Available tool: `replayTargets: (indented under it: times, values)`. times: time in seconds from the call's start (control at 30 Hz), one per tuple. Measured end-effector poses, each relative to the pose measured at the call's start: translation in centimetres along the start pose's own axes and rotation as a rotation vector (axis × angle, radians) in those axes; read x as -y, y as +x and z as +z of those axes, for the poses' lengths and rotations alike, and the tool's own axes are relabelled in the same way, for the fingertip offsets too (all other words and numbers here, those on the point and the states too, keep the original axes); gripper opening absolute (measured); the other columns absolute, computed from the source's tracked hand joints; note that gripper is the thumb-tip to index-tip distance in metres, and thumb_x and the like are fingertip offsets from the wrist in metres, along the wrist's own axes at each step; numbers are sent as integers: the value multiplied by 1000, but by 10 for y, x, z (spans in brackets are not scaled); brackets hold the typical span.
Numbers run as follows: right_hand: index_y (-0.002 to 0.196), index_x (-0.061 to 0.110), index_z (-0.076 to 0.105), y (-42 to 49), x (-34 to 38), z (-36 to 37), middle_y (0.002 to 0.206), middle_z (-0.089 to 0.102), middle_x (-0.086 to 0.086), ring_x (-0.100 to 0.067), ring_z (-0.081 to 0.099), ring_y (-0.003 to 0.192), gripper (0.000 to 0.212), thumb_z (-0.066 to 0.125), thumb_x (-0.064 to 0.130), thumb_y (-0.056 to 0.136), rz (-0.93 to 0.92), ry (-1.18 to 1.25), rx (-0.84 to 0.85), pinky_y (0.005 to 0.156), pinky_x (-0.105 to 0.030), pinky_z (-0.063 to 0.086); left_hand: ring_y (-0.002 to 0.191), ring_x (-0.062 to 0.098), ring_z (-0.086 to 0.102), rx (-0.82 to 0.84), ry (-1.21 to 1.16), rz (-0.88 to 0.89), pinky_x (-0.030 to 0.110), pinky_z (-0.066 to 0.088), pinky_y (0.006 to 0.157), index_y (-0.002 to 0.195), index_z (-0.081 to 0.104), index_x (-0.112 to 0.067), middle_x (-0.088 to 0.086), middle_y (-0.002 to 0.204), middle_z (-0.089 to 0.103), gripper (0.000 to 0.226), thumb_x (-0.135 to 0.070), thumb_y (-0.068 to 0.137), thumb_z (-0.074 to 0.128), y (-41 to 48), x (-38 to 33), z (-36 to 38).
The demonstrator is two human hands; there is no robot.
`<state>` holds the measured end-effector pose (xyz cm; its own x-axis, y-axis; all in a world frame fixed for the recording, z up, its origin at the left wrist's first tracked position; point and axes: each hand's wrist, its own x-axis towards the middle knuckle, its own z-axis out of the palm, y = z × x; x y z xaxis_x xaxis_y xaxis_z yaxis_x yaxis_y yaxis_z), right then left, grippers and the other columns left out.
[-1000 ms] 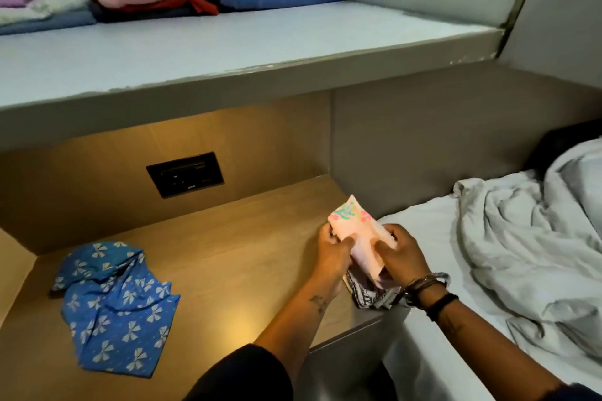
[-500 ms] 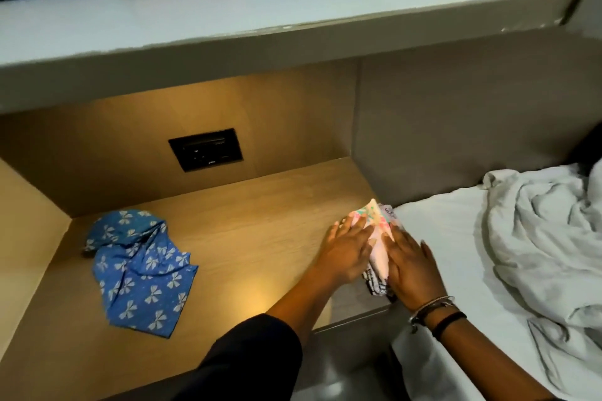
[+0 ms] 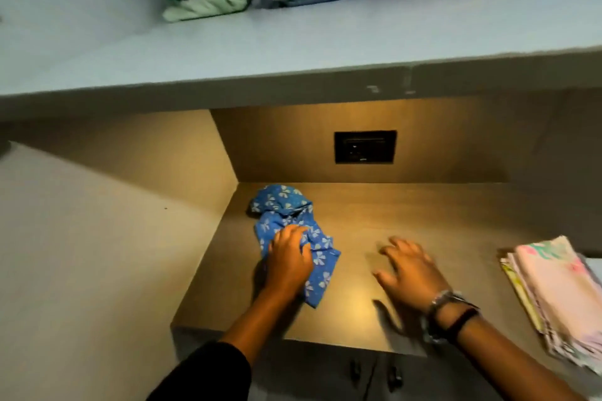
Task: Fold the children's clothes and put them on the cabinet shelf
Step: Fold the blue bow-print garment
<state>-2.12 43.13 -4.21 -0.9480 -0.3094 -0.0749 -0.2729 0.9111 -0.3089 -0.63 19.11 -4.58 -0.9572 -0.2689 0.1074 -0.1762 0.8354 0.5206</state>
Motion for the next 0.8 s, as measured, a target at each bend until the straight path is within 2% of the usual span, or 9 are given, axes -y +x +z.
replayTargets:
  times: [0.13,0.2,0.27,0.4,0.5,0.57,0.63,0.7,0.8]
  values:
    - [124,19,52,74,90,38,128,54,-8,-31,49,120,55,60,51,81,-66,5,136,97,-40,42,136,33,37,203,195,-235,44,34,111,149,29,-16,11,149,37,78,-45,85,65,23,55,-33]
    - [116,17,55,95,116,51,119,55,-9,-32,50,114,42,59,41,83,-25,-7,116,92,-41,44,120,33,52,239,146,-266,45,45,100,136,45,-22,8,132,52,59,-47,85,63,23,71,-35]
    - [109,16,59,105,124,57,114,59,-9,-32,53,110,26,54,26,85,35,-12,52,89,-41,46,89,28,62,215,27,-307,45,54,82,100,58,-26,5,100,64,19,-41,90,54,22,77,-34]
    - [93,20,62,90,96,50,104,69,-9,-31,63,95,12,55,24,83,170,52,28,77,-35,49,63,11,56,322,-120,-350,28,45,56,74,53,-25,-4,72,61,22,-42,88,56,16,88,-29]
    - [89,22,57,54,53,38,106,70,-6,-28,66,95,23,54,44,83,274,-36,128,72,-31,47,59,-1,61,548,-189,-282,16,39,46,77,62,-24,4,79,70,14,-33,84,70,1,101,-31]
    - [95,25,56,33,39,25,110,69,-4,-25,65,97,28,51,50,83,323,-164,234,73,-30,47,60,-3,66,606,-235,-244,19,37,39,79,69,-12,5,82,73,27,-38,81,75,-2,109,-32]
    - [107,27,58,29,39,10,114,66,-2,-24,62,100,35,50,50,82,337,-288,308,77,-31,47,64,-3,66,516,-254,-268,15,40,48,84,66,-22,-5,75,74,38,-58,75,71,3,108,-36]
    - [116,27,55,37,52,-3,119,59,-3,-25,56,107,43,52,48,79,301,-356,299,83,-36,47,94,13,63,345,-66,-247,26,47,70,109,54,-27,-10,101,60,63,-73,67,60,13,107,-37]
    - [131,25,43,66,92,-3,128,50,-4,-25,49,116,64,59,52,75,81,-200,195,94,-42,46,108,16,52,377,47,-99,40,50,90,107,55,-36,-10,113,51,47,-64,71,64,21,105,-28]
